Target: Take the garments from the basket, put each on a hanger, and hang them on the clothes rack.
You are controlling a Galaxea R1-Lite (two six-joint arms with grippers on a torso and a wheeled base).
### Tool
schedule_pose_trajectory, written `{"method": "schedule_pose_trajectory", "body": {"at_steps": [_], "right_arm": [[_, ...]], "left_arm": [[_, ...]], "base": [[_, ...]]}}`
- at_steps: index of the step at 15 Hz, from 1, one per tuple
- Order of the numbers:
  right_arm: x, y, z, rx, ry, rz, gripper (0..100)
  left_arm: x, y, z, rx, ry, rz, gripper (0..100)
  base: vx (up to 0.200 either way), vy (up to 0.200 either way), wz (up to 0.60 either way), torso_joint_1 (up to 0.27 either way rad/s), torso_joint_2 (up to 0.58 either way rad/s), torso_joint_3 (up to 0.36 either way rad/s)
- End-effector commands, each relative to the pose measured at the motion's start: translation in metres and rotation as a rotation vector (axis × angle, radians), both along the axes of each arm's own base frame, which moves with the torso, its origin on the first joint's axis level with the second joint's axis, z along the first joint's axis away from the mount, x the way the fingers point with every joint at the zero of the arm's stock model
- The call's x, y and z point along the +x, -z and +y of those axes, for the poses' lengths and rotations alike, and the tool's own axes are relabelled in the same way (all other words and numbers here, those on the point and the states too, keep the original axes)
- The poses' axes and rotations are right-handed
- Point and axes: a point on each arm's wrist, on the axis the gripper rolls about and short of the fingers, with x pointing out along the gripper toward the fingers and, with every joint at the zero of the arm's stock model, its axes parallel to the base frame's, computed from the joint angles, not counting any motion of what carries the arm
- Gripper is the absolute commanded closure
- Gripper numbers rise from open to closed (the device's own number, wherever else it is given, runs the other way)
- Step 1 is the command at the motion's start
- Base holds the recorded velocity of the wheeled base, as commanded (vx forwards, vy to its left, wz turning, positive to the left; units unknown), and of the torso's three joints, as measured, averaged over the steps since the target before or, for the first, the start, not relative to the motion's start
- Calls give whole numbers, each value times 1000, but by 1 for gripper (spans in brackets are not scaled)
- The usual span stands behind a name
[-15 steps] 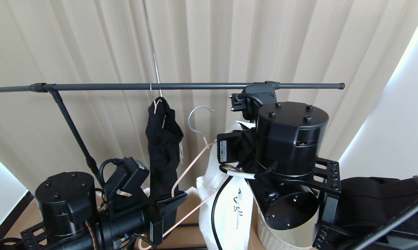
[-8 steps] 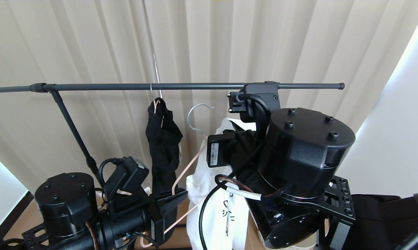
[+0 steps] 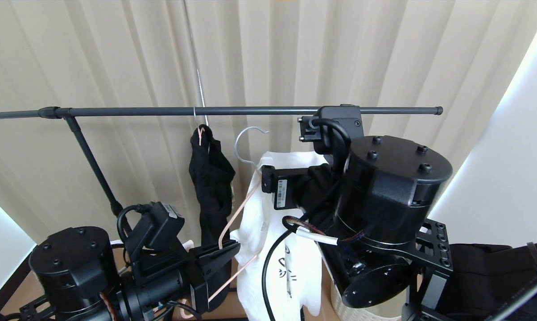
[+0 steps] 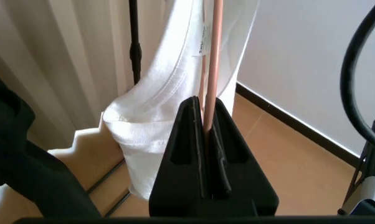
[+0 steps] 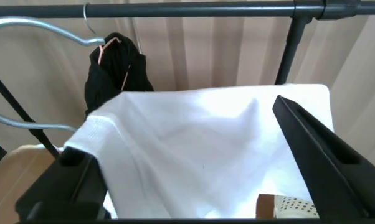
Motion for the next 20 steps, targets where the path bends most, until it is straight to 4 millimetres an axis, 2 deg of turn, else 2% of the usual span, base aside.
{"method": "schedule_pose_trajectory", "body": {"at_steps": [1, 3, 8, 20], "right_arm": [[3, 1, -1, -1, 11, 1, 0], [9, 1, -4, -1, 28, 1, 0], [8, 2, -3, -5, 24, 3, 0], [-2, -1, -1, -14, 0, -2, 0]], "left_arm": [[-2, 2, 1, 3, 1, 6, 100], [-3, 2, 2, 0, 4, -2, 100], [-7, 0, -1, -13, 23, -21, 100], [17, 9, 0, -36, -82, -63, 100]], "base": [[0, 0, 0, 0, 0, 0], [0, 0, 0, 0, 0, 0], [0, 0, 0, 0, 0, 0], [0, 0, 0, 0, 0, 0]]}}
